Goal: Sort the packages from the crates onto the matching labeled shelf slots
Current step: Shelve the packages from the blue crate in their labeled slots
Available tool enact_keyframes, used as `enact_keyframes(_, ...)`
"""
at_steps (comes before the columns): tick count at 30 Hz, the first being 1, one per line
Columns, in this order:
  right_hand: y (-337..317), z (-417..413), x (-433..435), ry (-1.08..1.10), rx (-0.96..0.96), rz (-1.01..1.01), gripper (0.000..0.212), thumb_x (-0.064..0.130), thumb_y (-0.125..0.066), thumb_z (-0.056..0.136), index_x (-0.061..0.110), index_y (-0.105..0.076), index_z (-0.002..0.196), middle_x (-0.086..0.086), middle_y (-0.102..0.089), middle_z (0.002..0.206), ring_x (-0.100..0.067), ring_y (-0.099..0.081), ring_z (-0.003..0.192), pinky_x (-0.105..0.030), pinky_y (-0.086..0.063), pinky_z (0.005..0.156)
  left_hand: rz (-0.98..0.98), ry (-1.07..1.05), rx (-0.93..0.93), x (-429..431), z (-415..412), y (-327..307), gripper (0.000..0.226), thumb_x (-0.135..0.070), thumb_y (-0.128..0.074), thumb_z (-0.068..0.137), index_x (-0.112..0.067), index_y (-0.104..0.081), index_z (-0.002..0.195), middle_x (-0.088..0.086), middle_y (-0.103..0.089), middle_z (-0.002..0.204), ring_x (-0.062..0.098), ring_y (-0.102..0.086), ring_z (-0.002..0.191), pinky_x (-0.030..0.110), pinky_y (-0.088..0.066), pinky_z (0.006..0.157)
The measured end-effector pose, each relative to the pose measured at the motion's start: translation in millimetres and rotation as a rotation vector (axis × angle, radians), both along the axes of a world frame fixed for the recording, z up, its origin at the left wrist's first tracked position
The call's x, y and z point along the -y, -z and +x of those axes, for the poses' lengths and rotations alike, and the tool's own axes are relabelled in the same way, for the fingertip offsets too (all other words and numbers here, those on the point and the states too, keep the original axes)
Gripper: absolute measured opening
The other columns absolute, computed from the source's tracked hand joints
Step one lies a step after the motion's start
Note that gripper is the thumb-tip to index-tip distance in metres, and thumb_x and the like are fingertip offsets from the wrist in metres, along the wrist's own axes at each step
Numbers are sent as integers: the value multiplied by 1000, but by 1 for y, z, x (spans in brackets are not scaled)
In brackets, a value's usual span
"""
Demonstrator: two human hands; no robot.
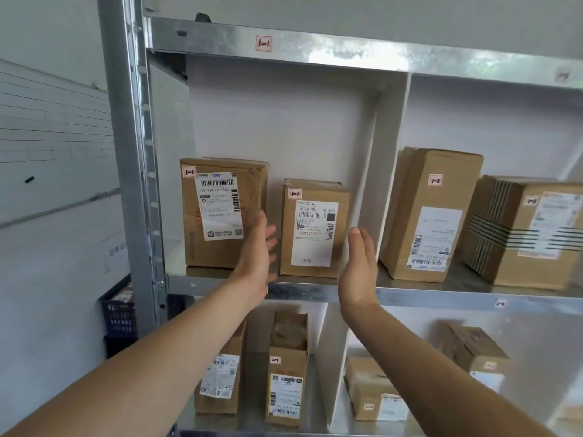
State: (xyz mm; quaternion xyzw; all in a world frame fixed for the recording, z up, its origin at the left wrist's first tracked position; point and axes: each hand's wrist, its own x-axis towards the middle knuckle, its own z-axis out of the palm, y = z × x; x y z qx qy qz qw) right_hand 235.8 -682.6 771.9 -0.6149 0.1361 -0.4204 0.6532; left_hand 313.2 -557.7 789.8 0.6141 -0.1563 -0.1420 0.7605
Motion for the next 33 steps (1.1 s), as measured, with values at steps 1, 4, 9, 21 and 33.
enact_keyframes(1, 0, 1, 1, -43, -24, 5, 36, 44, -39, 110, 31, -54, 140, 20, -55, 133, 2, -49, 118, -23, -31, 105, -4, 19, -3, 2, 0, 0, 77, -72, -22, 96, -24, -37, 154, 6, -34, 162, 33, -31, 148, 59, -22, 116)
enact_keyframes(4, 2, 8, 2, -148, -58, 27, 45, 47, -32, 110, 23, -66, 126, 10, -69, 121, 1, -60, 104, -24, -45, 93, -10, 78, -12, 7, -1, 0, 81, -74, -19, 95, -24, -29, 158, 4, -30, 164, 30, -26, 151, 60, -16, 118)
enact_keyframes(9, 5, 18, 6, -186, -100, 54, 55, 54, -29, 109, 20, -61, 138, 2, -68, 129, -5, -63, 107, -15, -42, 75, 4, 99, -16, 10, 4, -1, 85, -77, -18, 92, -26, -25, 160, 0, -27, 165, 26, -24, 152, 62, -11, 119)
enact_keyframes(21, 15, 19, 8, -156, -95, 14, 51, 55, -29, 109, 28, -59, 139, 11, -66, 131, -2, -61, 114, -19, -45, 89, -42, 57, 1, 13, -1, 11, 74, -69, -22, 99, -23, -31, 157, -1, -37, 160, 24, -36, 145, 48, -24, 116)
enact_keyframes(33, 20, -17, -9, -104, -87, 25, 45, 58, -41, 105, 41, -42, 147, 23, -51, 144, -5, -46, 138, -37, -29, 123, -77, -55, 48, 9, -31, 23, 67, -64, -23, 101, -28, -35, 155, -5, -40, 157, 22, -35, 146, 52, -29, 119)
